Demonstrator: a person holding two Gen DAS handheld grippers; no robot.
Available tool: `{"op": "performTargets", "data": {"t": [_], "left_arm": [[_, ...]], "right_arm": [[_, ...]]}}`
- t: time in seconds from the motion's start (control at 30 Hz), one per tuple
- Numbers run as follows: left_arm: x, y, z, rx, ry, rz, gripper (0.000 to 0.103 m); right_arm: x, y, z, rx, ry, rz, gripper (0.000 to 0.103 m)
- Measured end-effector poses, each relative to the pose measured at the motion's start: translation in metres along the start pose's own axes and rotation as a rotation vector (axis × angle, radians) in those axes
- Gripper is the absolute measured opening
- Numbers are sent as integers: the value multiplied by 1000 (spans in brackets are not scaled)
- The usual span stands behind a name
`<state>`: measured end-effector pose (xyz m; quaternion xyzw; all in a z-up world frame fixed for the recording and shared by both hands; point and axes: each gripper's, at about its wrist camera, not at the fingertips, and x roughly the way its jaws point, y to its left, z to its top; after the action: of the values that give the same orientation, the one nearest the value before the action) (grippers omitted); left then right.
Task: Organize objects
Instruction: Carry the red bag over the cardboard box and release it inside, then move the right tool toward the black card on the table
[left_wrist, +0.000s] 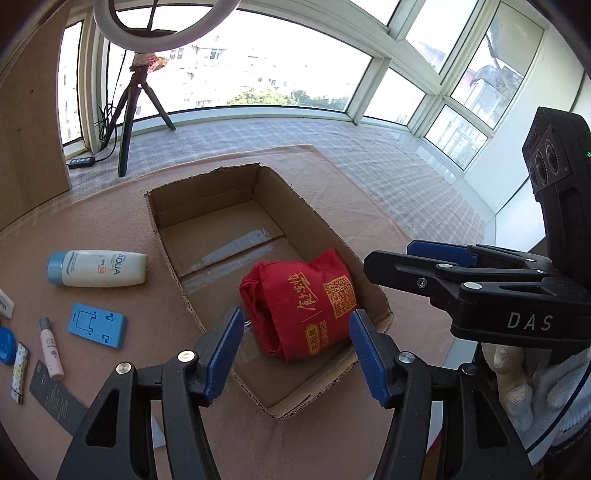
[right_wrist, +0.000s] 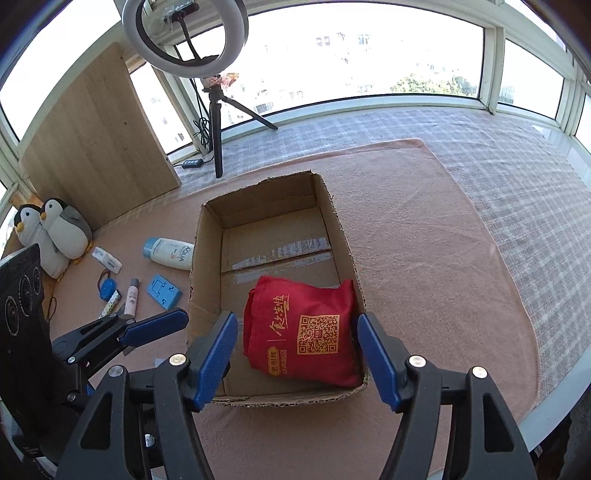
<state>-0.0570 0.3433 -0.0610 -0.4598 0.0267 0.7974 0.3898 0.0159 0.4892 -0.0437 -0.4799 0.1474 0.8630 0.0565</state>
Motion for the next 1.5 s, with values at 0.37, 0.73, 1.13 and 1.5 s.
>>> {"op": "performTargets", "data": {"t": [0.37,0.73,1.13,1.5], "left_arm": [[-88,92,-53,-147,-61,129,63],[-179,196,-140,-318,-78,289,64],[-212,239,-188,-383,-49,369,64],[-215,243,-185,-353,-42,413,64]], "right_arm": [[-4,58,-5,-73,-23,55,64],[32,167,-25,-211,32,176,64],[122,257,-42,-315,208,157,64],[169,283,-47,-360,252,61,64]]}}
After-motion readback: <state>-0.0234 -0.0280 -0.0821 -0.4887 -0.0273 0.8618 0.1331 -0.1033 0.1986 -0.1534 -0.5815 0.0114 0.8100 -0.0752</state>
